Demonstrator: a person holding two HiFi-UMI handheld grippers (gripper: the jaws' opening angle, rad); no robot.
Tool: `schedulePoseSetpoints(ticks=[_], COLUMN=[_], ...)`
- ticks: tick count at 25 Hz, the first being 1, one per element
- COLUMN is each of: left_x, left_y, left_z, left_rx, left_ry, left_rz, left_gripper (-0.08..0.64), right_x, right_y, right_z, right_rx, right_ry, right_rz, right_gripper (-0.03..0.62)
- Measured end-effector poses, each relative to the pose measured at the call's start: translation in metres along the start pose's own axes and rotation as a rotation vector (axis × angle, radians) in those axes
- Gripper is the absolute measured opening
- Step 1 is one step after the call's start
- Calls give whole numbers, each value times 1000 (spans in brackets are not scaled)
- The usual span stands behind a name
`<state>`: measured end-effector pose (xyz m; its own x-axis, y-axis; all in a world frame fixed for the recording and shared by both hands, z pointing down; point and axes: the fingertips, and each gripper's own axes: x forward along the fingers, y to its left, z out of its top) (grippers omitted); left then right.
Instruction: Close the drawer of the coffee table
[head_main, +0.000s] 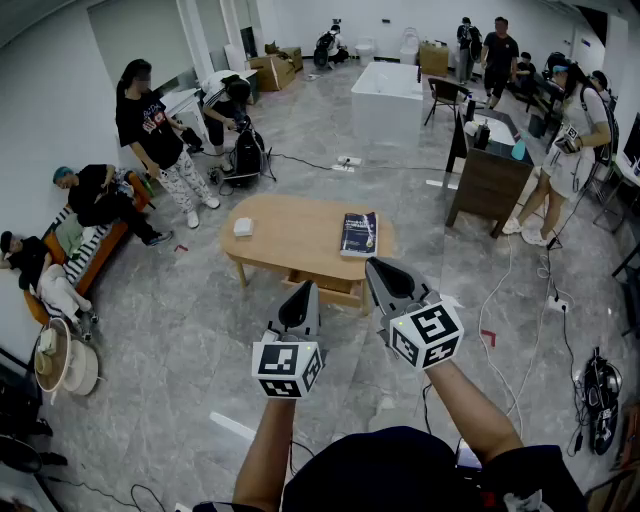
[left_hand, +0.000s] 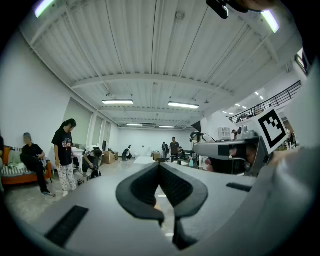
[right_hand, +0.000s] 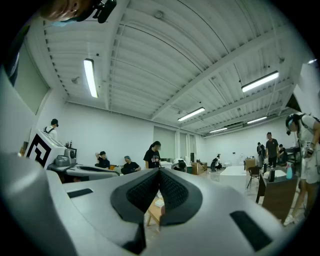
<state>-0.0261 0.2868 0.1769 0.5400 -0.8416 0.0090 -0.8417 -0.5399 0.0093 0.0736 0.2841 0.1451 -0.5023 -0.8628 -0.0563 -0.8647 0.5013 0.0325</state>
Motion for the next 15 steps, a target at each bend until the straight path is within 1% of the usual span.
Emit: schedulePoseSetpoints(ticks=[11,15], left_x=[6,16], left_y=[4,9], left_z=[-4,-5], left_rx=[-14,-20], left_ry=[18,22], left_rz=[-4,10], left_gripper=[-2,-2], right_x=[8,14], right_y=[-3,-12], right_z=[-2,-1], right_rx=[21,16], right_ry=[8,13], right_rz=[0,5], right_gripper=[11,11])
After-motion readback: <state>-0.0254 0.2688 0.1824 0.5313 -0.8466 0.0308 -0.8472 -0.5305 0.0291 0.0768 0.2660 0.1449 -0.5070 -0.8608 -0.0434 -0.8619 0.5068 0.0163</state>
